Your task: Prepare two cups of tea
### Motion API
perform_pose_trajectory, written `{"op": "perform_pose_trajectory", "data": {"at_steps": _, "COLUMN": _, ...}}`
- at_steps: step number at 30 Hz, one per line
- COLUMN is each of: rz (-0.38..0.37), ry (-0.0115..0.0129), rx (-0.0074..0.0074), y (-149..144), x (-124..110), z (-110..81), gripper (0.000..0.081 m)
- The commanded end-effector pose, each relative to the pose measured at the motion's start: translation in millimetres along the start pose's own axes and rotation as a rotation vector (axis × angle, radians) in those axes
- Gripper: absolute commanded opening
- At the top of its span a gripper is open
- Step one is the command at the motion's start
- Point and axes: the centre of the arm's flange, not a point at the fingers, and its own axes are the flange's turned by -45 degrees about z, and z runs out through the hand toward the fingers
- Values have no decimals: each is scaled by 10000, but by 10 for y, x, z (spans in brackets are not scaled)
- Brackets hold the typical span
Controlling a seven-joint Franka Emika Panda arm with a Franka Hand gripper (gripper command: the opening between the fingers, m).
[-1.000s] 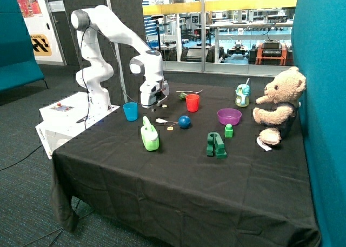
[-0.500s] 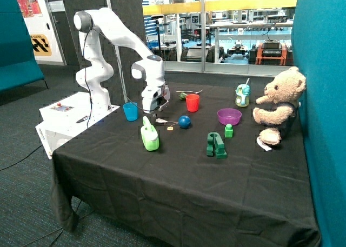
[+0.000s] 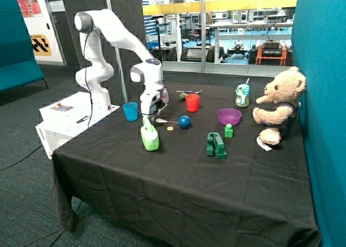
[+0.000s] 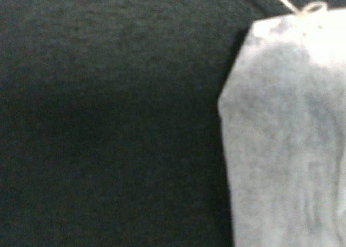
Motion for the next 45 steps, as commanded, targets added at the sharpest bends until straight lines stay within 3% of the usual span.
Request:
{"op": "perform_pose_trajectory", "data": {"at_steps": 1, "rz": -73, "ry": 21, "rx": 10, "y": 76, "x": 0, "z": 18, "gripper": 570}}
{"op": "perform_pose_trajectory", "data": {"at_steps": 45, "rz": -373, "ry": 21, "rx": 10, "y": -90, "x": 133, "z": 217, "gripper": 467}}
